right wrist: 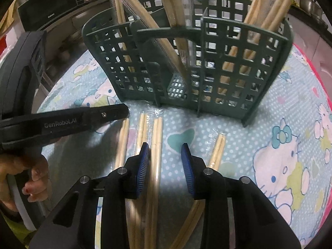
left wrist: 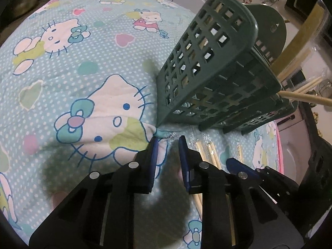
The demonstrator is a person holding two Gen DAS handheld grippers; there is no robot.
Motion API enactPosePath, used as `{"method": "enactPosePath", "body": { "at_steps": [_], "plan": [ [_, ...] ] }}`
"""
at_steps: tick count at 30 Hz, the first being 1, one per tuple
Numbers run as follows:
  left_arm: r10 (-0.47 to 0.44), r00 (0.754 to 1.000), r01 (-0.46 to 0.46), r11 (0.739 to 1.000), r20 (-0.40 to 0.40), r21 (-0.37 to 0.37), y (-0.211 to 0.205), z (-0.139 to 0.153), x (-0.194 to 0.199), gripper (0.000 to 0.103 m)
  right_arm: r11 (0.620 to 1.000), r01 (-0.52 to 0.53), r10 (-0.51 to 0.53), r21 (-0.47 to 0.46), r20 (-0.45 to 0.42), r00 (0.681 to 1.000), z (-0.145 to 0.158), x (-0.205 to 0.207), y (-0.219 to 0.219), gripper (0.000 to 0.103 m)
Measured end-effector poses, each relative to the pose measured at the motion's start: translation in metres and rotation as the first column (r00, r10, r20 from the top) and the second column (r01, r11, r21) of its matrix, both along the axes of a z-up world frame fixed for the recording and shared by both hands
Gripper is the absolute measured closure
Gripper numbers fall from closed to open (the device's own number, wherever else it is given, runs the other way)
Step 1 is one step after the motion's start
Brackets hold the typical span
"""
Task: Organize utensils
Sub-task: 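Lower both grippers beside the holder and close each on a wrapped chopstick, then lift the left gripper's chopstick toward the holder while the right gripper carries its own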
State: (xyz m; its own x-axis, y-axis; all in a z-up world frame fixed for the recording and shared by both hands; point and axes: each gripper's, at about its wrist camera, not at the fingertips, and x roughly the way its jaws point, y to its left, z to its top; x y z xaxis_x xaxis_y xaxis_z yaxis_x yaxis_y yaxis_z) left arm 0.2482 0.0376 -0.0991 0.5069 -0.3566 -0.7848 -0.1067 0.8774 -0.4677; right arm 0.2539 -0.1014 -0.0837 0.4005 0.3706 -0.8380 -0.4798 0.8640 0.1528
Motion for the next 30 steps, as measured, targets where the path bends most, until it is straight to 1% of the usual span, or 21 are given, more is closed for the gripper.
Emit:
{"method": "enactPosePath", "body": {
  "at_steps": [3,4,6,7,9,10,11,13,16,17,23,26,27,30],
  "plan": [
    [0.008,1.000,-0.008,0.999,-0.005,-0.043,0.007,-0.002,-0.002,0.087,1.000,-0.011,0.011,-0.003,0.000,1.000,0.000,0.005,0.002,0.072],
    [0.008,1.000,-0.009,0.998,-0.007,-0.061,0.009,-0.003,-0.002,0.087,1.000,-0.009,0.009,-0.003,0.000,1.000,0.000,0.007,0.003,0.075],
    [0.010,1.000,-0.011,0.997,-0.011,-0.081,0.014,-0.004,-0.001,0.086,1.000,-0.004,0.004,-0.006,-0.011,1.000,-0.004,0.012,0.004,0.076],
    [0.012,1.000,-0.013,0.996,-0.012,-0.085,0.014,-0.004,-0.001,0.086,1.000,-0.002,0.002,-0.011,-0.004,1.000,-0.004,0.012,0.006,0.079],
    [0.014,1.000,-0.014,0.996,-0.009,-0.088,0.016,-0.004,0.000,0.086,1.000,0.000,0.000,-0.022,0.007,1.000,-0.006,0.011,0.006,0.087],
    [0.015,1.000,-0.015,0.996,-0.006,-0.089,0.017,-0.004,0.000,0.086,1.000,0.008,-0.008,-0.011,0.005,1.000,-0.005,0.011,0.004,0.093],
    [0.016,1.000,-0.017,0.996,-0.004,-0.089,0.016,-0.004,-0.001,0.086,1.000,0.018,-0.018,0.004,-0.004,1.000,-0.005,0.011,0.003,0.095],
    [0.019,1.000,-0.019,0.996,0.000,-0.092,0.018,-0.004,-0.002,0.087,0.999,0.026,-0.026,0.023,-0.012,1.000,-0.004,0.011,-0.001,0.096],
    [0.021,1.000,-0.021,0.996,0.002,-0.091,0.017,-0.006,-0.002,0.090,0.998,0.028,-0.027,0.056,-0.014,1.000,0.002,0.007,-0.007,0.097],
    [0.021,1.000,-0.021,0.995,0.001,-0.094,0.018,-0.007,-0.002,0.093,0.997,0.025,-0.024,0.076,-0.017,1.000,0.005,0.004,-0.008,0.097],
    [0.019,1.000,-0.019,0.990,0.001,-0.140,0.032,-0.009,-0.004,0.098,0.994,-0.002,-0.002,0.111,0.032,0.999,0.030,-0.015,-0.012,0.097],
    [0.011,1.000,-0.009,0.988,0.015,-0.156,0.037,-0.005,-0.011,0.100,0.991,-0.004,-0.002,0.137,0.044,0.999,0.042,-0.023,-0.016,0.097],
    [0.010,1.000,-0.006,0.987,0.023,-0.162,0.038,-0.002,-0.014,0.102,0.990,-0.005,-0.002,0.143,0.048,0.999,0.045,-0.025,-0.018,0.097],
    [0.009,0.998,0.000,0.986,0.057,-0.165,0.044,0.009,-0.024,0.102,0.986,-0.003,-0.008,0.170,0.061,0.998,0.051,-0.031,-0.024,0.097]
  ]
}}
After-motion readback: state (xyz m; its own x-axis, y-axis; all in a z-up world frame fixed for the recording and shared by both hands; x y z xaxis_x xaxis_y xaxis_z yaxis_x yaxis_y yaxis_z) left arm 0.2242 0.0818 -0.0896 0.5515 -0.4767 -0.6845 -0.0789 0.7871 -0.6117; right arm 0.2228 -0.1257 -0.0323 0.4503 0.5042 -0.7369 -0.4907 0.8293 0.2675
